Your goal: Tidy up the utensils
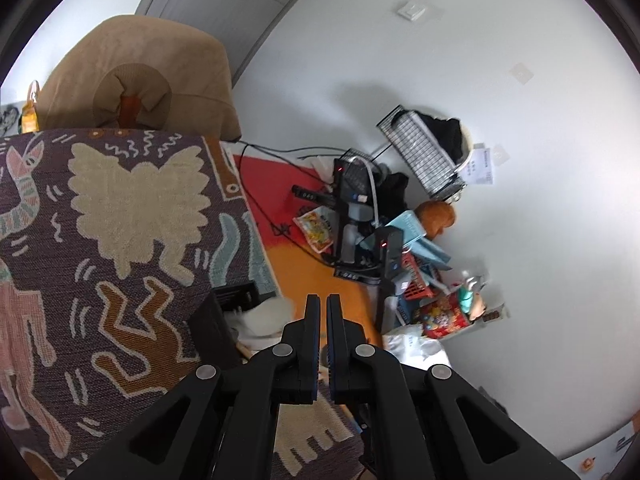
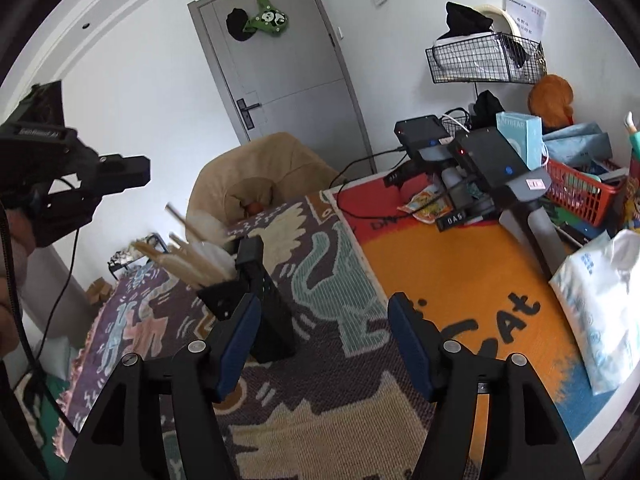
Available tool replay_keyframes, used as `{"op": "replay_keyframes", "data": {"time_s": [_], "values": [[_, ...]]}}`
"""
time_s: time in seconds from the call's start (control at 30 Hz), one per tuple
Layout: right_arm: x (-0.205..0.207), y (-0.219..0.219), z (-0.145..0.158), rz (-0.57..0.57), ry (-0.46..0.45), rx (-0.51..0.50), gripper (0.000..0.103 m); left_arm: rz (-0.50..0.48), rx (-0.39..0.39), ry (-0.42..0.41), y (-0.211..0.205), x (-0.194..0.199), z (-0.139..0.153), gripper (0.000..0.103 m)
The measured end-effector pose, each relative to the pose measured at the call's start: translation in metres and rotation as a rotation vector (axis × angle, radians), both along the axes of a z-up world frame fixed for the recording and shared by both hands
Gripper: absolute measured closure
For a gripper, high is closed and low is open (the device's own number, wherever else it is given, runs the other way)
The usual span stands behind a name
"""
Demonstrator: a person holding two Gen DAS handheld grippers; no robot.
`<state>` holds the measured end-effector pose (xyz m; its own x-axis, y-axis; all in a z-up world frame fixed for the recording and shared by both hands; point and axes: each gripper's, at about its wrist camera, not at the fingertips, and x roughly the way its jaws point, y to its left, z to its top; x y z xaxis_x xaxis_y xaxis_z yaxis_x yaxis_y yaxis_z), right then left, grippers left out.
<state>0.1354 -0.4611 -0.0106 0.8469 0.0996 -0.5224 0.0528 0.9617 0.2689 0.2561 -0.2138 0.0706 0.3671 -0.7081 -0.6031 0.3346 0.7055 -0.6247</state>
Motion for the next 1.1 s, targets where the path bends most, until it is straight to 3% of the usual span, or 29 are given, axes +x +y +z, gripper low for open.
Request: {"op": "replay_keyframes", "data": {"time_s": [0.13,0.17,0.2,0.27,0.37,0.47,0.53,0.6,0.7,1.1], "values": [[-0.004,0.000,-0.001,-0.021,0.004,0.003,0.034,-0.002,0.017,0.014,0.003,0.000,-0.007,0.094],[-0.004,-0.001,0.000,-0.029,0.001,0.004,0.031,0.002,0.020,0.016,0.004,-0.001,-0.008,0.082],[-0.006,-0.001,0.002,-0.034,-0.005,0.005,0.029,0.009,0.025,0.015,0.007,-0.002,-0.008,0.062],[-0.009,0.000,0.006,-0.039,-0.020,0.001,0.029,0.030,0.029,-0.003,0.013,-0.005,-0.007,0.042],[-0.010,0.005,0.010,-0.047,-0.020,-0.022,0.029,0.050,0.046,-0.049,0.024,-0.011,0.000,0.040],[-0.012,0.009,0.015,-0.052,-0.025,-0.026,0.029,0.059,0.054,-0.092,0.033,-0.019,0.006,0.027],[-0.015,0.011,0.019,-0.055,-0.032,-0.010,0.021,0.074,0.069,-0.147,0.040,-0.028,0.011,0.019],[-0.017,0.012,0.021,-0.057,-0.043,-0.001,0.000,0.083,0.070,-0.186,0.048,-0.036,0.015,0.007],[-0.018,0.020,0.026,-0.056,-0.042,-0.016,0.000,0.111,0.084,-0.242,0.062,-0.049,0.021,0.001],[-0.035,0.056,0.050,-0.044,-0.075,-0.072,0.000,0.216,0.160,-0.418,0.112,-0.103,0.022,0.000]]}}
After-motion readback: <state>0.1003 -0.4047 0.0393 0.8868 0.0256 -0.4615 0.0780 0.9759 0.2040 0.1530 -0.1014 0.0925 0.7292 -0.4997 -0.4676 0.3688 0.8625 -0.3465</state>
